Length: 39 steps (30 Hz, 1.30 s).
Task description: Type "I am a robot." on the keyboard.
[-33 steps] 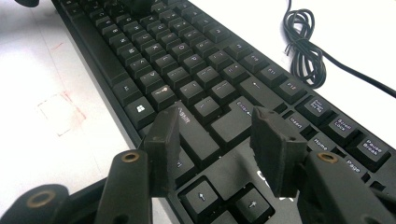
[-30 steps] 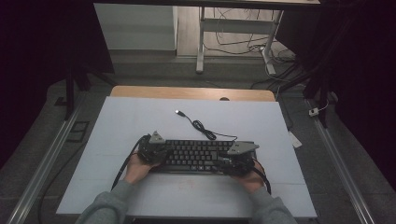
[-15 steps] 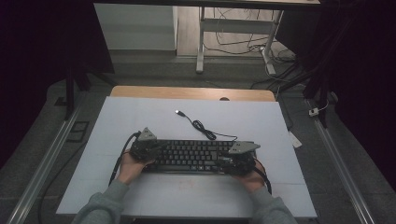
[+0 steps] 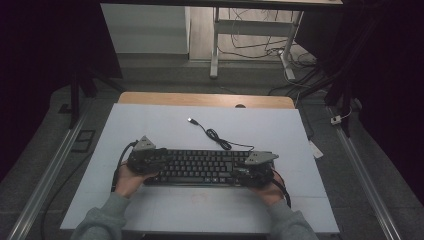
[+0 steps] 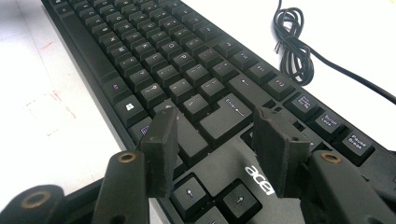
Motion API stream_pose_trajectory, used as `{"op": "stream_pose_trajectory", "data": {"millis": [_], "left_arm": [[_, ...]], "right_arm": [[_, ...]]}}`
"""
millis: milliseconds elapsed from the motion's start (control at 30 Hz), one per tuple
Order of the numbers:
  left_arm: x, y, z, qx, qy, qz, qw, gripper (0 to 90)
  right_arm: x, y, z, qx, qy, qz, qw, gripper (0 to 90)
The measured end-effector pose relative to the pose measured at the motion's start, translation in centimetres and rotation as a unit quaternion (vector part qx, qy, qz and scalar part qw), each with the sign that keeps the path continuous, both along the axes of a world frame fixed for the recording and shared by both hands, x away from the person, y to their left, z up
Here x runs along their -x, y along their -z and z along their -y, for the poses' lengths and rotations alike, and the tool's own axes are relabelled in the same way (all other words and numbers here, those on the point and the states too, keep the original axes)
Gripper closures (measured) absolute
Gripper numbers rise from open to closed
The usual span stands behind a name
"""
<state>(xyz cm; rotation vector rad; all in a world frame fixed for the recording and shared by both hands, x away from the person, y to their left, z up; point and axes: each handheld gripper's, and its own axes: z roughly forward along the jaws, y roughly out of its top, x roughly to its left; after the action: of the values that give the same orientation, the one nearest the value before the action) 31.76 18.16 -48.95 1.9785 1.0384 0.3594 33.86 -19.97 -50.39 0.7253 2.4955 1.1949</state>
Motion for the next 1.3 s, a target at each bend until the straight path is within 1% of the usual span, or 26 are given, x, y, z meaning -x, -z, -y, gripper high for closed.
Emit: {"op": "stream_pose_trajectory", "data": {"millis": [100,233,367,500,533,600,733,833,900,933,1000,1067,1100,1233,1300], "left_arm": [[0.5,-0.1,-0.5,-0.004,-0.005,-0.002,1.0,48.9],[1.0,-0.1,-1.1,0.003,-0.013,-0.004,0.9999,44.0],[1.4,-0.2,-1.5,0.001,-0.015,-0.009,0.9998,39.6],[1.6,-0.2,-1.6,-0.004,-0.014,-0.009,0.9999,37.7],[1.6,-0.3,-1.6,-0.004,-0.015,-0.009,0.9998,37.5],[1.6,-0.3,-1.7,-0.004,-0.017,-0.008,0.9998,37.0],[1.5,-0.2,-1.7,-0.006,-0.018,-0.01,0.9998,36.4],[1.5,-0.2,-1.7,-0.009,-0.021,-0.01,0.9997,36.1],[1.5,-0.2,-1.8,-0.009,-0.022,-0.009,0.9997,36.0],[1.5,-0.2,-1.8,-0.009,-0.022,-0.009,0.9997,36.0],[1.5,-0.2,-1.8,-0.009,-0.023,-0.008,0.9997,35.9],[1.5,-0.1,-1.8,-0.009,-0.025,-0.008,0.9996,35.9],[1.5,-0.1,-1.8,-0.009,-0.025,-0.008,0.9996,35.8],[1.5,-0.1,-1.9,-0.011,-0.026,-0.01,0.9996,35.6],[1.5,0.0,-1.8,-0.011,-0.025,-0.01,0.9996,35.4]], "right_arm": [[0.0,0.0,0.0,0.001,0.001,0.001,1.0,50.8],[0.0,0.0,0.0,0.001,0.001,0.001,1.0,50.6],[0.0,0.0,0.0,0.0,0.003,0.002,1.0,50.6],[-0.1,-0.2,0.0,0.0,0.002,0.005,1.0,50.5],[-0.1,-0.1,-0.1,-0.004,0.001,0.006,1.0,50.5],[-0.1,-0.3,-0.3,-0.002,0.001,0.007,1.0,50.6],[-0.2,-0.6,-1.2,-0.007,-0.002,0.0,1.0,52.2],[-0.4,-0.8,-2.1,-0.009,-0.006,-0.008,0.9999,58.1],[-0.6,-0.8,-2.8,-0.011,-0.017,-0.016,0.9997,66.1],[-0.6,-0.9,-3.2,-0.007,-0.02,-0.02,0.9996,70.2],[-0.8,-0.9,-3.9,-0.006,-0.032,-0.028,0.9991,79.9],[-0.9,-1.0,-4.6,-0.007,-0.042,-0.034,0.9985,87.6],[-1.0,-1.0,-4.9,-0.009,-0.046,-0.037,0.9982,89.7],[-1.4,-0.8,-6.1,-0.002,-0.054,-0.047,0.9974,89.9],[-1.6,-0.6,-6.6,0.004,-0.054,-0.052,0.9972,89.9]]}}
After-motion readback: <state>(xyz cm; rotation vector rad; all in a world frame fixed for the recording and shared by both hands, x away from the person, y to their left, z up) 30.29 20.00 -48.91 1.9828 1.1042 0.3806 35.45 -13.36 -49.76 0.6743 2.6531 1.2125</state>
